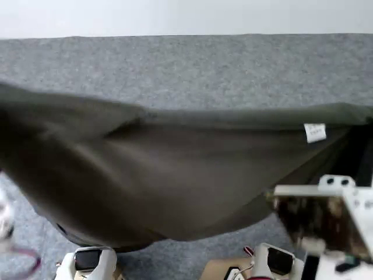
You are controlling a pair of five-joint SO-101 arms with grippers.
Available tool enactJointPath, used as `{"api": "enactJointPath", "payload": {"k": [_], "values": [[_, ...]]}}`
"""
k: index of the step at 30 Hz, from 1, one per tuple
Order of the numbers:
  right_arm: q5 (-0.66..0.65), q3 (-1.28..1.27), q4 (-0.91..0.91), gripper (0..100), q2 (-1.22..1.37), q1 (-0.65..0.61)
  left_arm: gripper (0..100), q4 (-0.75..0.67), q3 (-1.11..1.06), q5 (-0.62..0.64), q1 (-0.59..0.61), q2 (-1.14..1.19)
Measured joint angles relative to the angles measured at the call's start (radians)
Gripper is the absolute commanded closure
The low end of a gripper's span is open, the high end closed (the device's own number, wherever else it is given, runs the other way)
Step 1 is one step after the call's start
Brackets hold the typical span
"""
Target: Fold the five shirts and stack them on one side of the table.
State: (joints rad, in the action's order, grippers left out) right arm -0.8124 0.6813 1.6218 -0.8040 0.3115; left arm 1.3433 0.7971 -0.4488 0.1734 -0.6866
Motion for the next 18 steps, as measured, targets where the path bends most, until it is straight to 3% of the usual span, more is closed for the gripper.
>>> {"api": "enactJointPath", "payload": {"k": [10,18], "values": [[0.015,-0.436,-0.219,98.7,0.199,-0.132,100,-0.199,-0.468,0.0,-0.003,0.101],[0.02,-0.79,-0.628,98.7,0.371,-0.196,100,-0.572,-0.893,0.0,-0.003,0.253]]}}
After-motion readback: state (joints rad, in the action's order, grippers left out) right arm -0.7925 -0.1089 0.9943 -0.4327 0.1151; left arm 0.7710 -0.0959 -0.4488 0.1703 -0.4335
